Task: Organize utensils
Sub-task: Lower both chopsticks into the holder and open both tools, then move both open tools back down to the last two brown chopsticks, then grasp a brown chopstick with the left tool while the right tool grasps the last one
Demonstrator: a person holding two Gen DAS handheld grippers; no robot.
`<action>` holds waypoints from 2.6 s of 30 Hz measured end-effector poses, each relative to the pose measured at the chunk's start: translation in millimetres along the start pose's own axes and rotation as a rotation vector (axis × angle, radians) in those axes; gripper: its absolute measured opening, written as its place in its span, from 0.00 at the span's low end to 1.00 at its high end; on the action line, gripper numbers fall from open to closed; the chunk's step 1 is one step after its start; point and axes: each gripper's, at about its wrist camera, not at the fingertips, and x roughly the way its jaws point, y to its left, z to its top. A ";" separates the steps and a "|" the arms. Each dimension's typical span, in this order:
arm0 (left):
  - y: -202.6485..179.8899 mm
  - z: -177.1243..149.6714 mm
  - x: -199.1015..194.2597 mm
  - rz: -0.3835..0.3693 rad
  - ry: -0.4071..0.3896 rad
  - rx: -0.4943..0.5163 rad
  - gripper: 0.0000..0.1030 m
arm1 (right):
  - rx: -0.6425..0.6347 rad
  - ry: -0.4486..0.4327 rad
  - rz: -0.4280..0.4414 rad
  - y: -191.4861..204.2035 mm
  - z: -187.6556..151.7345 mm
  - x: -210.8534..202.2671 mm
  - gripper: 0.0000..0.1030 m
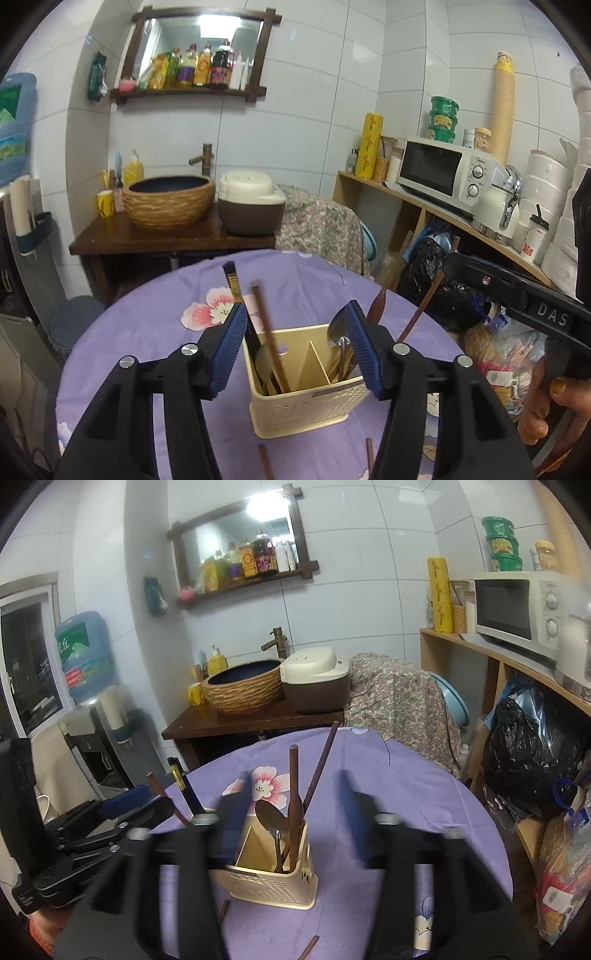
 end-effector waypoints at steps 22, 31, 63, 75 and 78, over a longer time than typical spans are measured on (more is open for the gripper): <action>41.7 -137.0 -47.6 0.252 0.194 0.034 0.90 | -0.212 0.298 -0.234 30.3 -160.7 -16.8 0.94; 64.7 -186.8 -60.3 0.368 0.269 -0.025 0.90 | -0.247 0.502 -0.189 59.4 -250.2 -7.2 0.94; 29.1 -208.6 -49.5 0.191 0.356 -0.052 0.91 | -0.100 0.473 -0.277 -33.1 -248.4 -31.2 0.94; 18.9 -187.3 5.4 0.056 0.438 -0.070 0.60 | 0.076 0.422 -0.147 -54.6 -228.7 -14.1 0.94; 19.6 -183.0 23.0 0.043 0.466 -0.081 0.56 | 0.069 0.425 -0.155 -54.2 -228.1 -10.5 0.94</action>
